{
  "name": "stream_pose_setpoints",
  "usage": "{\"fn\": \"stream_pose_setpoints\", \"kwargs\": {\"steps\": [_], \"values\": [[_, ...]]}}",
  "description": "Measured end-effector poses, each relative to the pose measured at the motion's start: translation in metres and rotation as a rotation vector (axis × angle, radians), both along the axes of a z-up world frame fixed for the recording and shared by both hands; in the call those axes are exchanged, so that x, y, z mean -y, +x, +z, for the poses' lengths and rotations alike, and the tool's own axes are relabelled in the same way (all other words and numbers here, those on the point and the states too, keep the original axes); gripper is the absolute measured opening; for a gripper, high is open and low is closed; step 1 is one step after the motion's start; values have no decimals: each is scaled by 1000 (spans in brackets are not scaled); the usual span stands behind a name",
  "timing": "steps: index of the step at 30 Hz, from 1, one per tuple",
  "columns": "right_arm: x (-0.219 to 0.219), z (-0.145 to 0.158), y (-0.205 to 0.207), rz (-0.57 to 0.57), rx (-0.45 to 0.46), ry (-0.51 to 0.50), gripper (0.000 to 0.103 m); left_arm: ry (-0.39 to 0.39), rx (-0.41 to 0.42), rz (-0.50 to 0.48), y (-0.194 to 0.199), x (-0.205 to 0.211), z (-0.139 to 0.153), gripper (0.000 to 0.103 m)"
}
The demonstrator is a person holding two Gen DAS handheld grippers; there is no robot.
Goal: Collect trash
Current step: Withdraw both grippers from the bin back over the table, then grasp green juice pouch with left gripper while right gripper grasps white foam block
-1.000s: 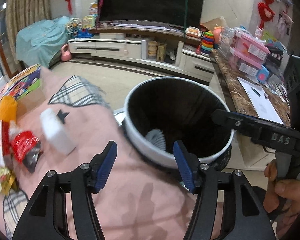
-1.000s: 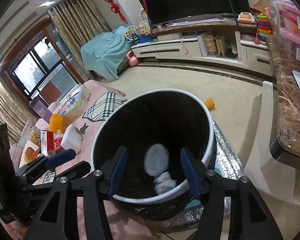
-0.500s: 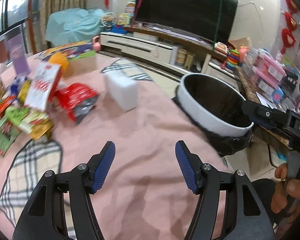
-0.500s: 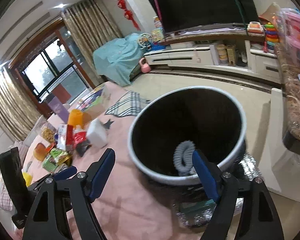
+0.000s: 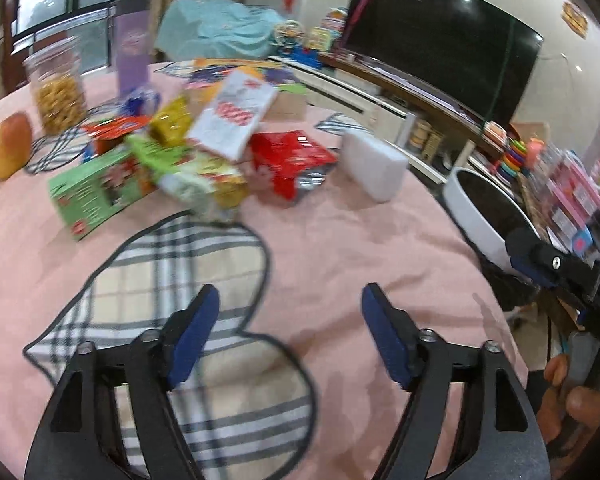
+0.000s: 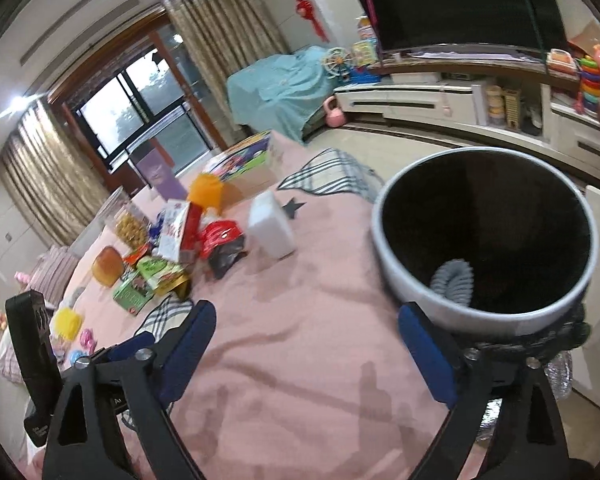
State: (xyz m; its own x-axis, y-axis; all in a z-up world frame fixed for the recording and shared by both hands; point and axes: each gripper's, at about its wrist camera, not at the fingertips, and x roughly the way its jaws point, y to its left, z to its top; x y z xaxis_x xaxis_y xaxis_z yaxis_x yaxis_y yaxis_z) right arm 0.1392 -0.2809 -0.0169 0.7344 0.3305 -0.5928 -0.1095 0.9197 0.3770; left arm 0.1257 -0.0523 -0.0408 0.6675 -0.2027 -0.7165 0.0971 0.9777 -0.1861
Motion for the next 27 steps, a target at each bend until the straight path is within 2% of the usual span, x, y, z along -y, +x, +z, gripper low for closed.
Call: {"fn": "stream_pose_setpoints", "kwargs": {"steps": [10,22,27], "values": [[-40,-17,19,73,-27,-25,95,-42,-15,97,11,-39,0,81],[-57,-19,57,93,-2,-81,94,-86,-19,157,44,-52,0,81],[-60,-24,82,90,-29,-108,83,-122,-13,187,65,-57,5,81]]}}
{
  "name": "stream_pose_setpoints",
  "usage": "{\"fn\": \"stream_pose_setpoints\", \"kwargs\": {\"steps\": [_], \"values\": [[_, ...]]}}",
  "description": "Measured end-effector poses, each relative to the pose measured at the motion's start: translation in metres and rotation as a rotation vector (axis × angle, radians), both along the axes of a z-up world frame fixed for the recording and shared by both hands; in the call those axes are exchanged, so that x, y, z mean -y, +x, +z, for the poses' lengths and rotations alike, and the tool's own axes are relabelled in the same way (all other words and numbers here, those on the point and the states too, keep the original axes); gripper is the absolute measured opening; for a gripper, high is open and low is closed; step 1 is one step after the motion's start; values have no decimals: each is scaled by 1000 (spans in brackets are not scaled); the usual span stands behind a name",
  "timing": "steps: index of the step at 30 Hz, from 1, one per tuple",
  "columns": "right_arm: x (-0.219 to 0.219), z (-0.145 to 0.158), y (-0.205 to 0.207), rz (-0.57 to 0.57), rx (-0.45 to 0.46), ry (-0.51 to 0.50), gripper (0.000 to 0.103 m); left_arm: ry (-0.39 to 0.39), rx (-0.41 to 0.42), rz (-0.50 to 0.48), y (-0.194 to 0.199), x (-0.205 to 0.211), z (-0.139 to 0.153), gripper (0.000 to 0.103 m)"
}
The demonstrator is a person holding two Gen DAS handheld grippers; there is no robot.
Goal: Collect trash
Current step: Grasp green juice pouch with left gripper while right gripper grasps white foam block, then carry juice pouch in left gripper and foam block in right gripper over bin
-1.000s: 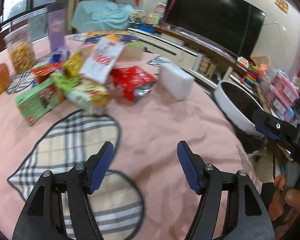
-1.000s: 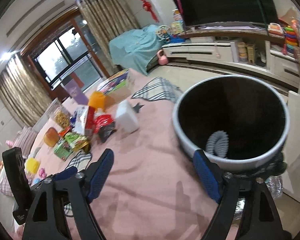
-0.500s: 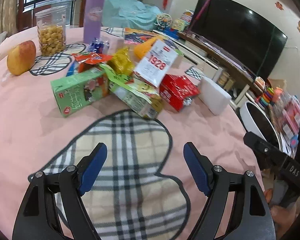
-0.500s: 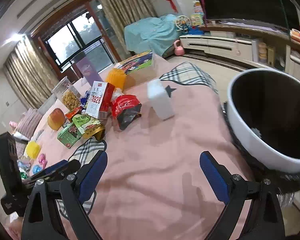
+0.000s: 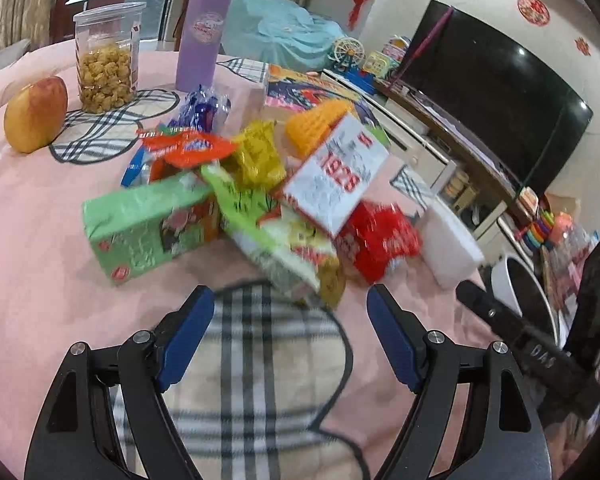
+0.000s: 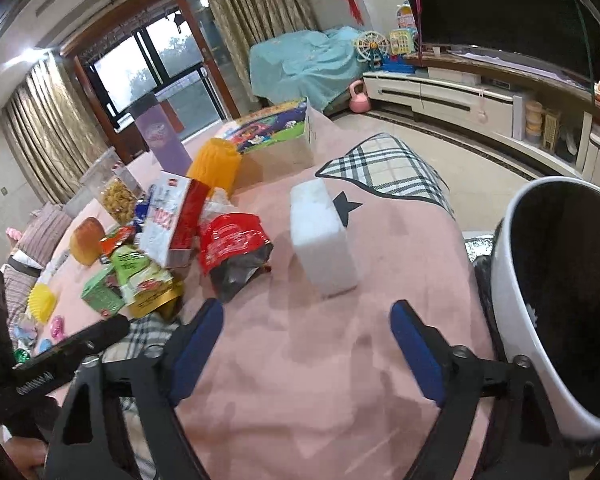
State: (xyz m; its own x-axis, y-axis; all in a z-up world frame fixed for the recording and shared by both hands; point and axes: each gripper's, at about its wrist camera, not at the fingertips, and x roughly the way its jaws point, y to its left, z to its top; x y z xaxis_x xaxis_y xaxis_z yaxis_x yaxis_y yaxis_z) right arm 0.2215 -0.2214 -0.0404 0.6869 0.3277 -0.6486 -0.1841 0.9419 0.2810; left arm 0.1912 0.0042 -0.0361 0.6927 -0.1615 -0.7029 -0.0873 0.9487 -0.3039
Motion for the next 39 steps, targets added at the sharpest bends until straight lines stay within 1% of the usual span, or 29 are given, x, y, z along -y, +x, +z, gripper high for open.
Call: {"fn": "stream_pose_setpoints", "kwargs": {"steps": [3,4,5,7,8,9,10,11,13,19,27,31,39], "values": [[1,-3,15,-7,-8,1,82,-19,-10,5,15,-3,-2,80],[1,-5,19,-6,-13,4,80,-22,-14,5,18,-3,-4,78],[1,-7,25,-6,-22,7,78,-24,-16,4,21,-4,-5,74],[0,-10,34,-5,-40,14,67,-27,-33,-12,26,-3,-10,45],[0,-12,36,-7,-45,16,60,-36,-39,-21,28,-4,-12,37],[0,-13,39,-9,-51,18,54,-58,-38,-37,27,-4,-14,25],[0,-14,42,-9,-58,25,41,-67,-28,-42,25,-5,-13,22],[1,-15,43,-8,-64,29,35,-58,-22,-43,23,-4,-11,20],[2,-16,42,-6,-66,30,34,-58,-15,-52,17,-4,-9,15],[5,-10,19,13,-49,48,33,-66,-3,-87,-8,-1,-2,9],[15,-5,-22,11,-45,93,32,-67,-4,-178,-44,20,2,6],[24,-3,-40,-6,-47,115,32,-41,11,-228,-55,35,6,5],[42,5,-66,-46,-28,130,32,-29,27,-298,-64,63,13,5]]}}
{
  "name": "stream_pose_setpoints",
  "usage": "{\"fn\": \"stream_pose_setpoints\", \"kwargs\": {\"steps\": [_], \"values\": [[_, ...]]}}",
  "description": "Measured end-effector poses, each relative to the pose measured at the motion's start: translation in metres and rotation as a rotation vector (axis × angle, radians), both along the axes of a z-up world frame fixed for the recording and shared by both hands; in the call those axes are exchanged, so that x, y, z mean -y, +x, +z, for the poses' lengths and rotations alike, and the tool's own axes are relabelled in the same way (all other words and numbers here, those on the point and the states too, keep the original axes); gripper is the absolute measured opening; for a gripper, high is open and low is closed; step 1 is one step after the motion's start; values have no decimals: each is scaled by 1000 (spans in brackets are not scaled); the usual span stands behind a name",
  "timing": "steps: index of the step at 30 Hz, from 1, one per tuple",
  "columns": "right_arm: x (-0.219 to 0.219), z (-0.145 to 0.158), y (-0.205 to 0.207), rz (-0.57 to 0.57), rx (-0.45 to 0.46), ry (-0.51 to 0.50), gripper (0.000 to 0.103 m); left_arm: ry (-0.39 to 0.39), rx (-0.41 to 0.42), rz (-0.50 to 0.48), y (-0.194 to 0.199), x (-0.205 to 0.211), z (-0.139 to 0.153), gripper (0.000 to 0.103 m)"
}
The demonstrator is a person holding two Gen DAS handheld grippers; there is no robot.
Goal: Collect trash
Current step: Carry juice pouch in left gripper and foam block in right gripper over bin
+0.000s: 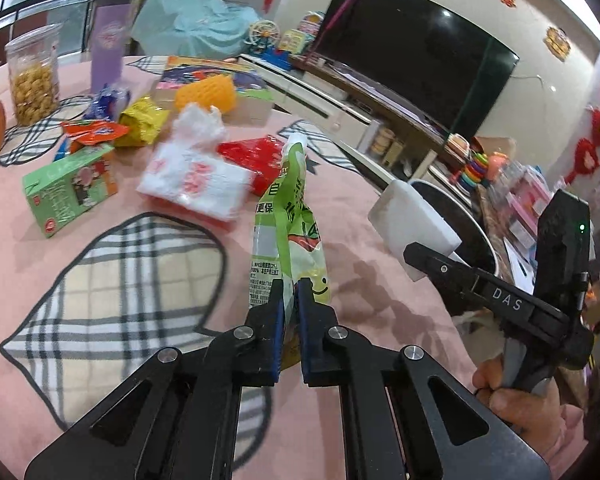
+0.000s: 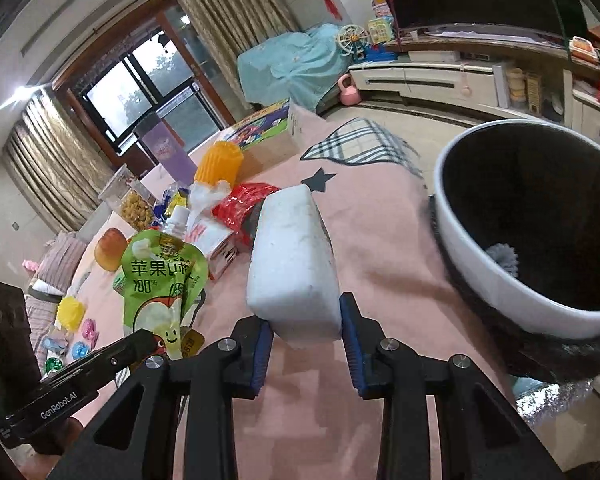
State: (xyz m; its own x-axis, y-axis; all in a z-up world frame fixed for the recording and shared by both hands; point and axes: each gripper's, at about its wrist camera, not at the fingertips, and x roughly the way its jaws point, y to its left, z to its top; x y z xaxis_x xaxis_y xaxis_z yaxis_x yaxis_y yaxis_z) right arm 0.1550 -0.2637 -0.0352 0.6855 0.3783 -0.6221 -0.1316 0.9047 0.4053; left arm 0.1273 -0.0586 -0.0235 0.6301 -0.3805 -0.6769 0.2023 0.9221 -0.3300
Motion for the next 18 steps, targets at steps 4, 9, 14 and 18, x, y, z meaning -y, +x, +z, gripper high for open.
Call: {"fn": "stream_pose_setpoints", "kwargs": {"steps": [4,9,14,18], "values": [[10,5,-7,-23,8,3,32,8,1,-35,0,15,1,5],[26,9,-15,-56,18,5,32,21,-3,-86,2,39,3,5],[41,11,-23,-91,23,8,32,28,-11,-128,3,62,5,5],[52,13,-30,-115,28,14,32,38,-2,-168,3,82,10,5]]}}
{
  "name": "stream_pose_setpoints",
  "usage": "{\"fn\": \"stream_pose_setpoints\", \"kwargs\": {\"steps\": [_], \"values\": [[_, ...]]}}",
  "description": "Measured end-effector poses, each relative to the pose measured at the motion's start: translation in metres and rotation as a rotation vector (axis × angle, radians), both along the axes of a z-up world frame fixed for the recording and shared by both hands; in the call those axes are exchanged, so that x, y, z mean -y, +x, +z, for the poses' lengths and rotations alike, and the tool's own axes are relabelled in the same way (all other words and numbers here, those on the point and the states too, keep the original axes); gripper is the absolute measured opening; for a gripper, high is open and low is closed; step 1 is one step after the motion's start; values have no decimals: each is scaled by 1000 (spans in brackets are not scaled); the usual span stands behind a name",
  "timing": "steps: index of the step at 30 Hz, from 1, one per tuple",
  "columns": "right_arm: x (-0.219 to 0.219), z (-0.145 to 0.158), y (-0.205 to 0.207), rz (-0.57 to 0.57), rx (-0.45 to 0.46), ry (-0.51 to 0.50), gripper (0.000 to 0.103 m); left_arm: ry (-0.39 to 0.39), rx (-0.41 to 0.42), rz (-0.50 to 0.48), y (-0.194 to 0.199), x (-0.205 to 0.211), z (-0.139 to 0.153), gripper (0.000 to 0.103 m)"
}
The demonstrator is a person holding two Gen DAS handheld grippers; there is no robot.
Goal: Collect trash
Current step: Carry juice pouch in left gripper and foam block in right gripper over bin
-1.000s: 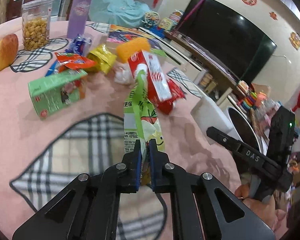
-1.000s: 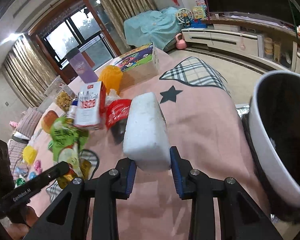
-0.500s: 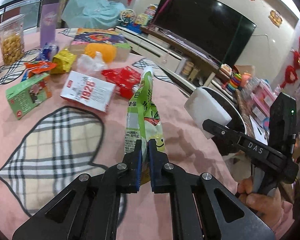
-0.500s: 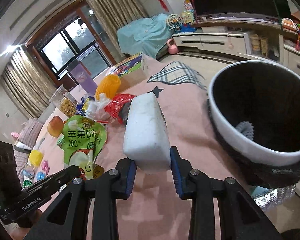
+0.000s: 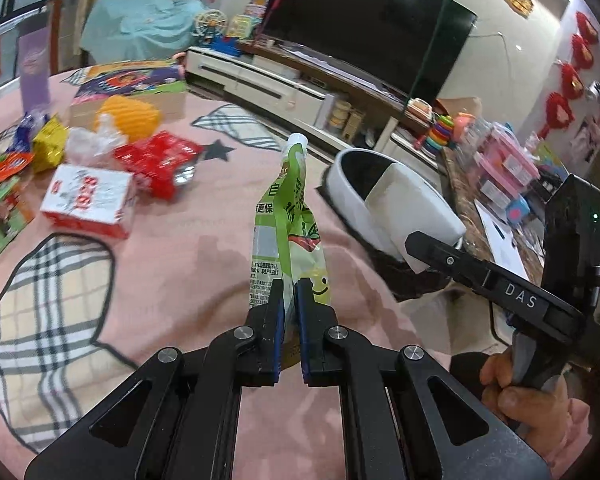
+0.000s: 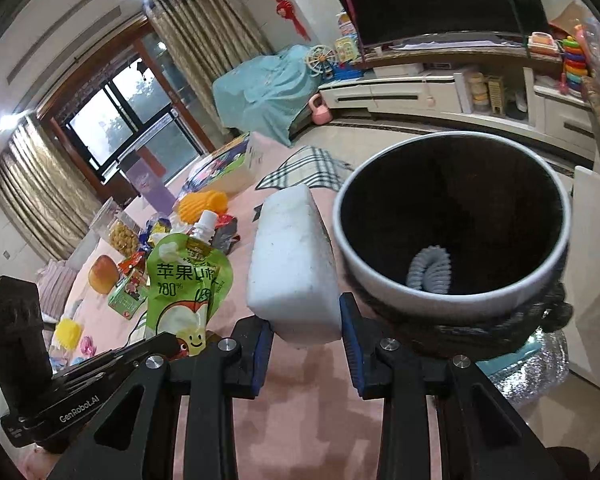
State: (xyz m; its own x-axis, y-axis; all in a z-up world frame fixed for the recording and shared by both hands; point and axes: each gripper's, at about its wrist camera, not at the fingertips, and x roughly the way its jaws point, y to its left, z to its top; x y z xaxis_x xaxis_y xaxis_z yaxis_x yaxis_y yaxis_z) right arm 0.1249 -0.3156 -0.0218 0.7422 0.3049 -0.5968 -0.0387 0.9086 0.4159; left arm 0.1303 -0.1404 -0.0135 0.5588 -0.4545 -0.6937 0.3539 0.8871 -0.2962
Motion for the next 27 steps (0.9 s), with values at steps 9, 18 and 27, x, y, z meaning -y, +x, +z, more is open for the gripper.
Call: {"fn": "stream_pose_setpoints", "kwargs": {"steps": [9,18,27], "values": [[30,4,-9,-71,14,7,32,12,2,-73,5,37,7,5],[52,6,-11,-120,11,10,32,28,5,-130,13,65,13,5],[69,7,-11,-154,13,3,32,50,0,-175,21,93,18,5]]}}
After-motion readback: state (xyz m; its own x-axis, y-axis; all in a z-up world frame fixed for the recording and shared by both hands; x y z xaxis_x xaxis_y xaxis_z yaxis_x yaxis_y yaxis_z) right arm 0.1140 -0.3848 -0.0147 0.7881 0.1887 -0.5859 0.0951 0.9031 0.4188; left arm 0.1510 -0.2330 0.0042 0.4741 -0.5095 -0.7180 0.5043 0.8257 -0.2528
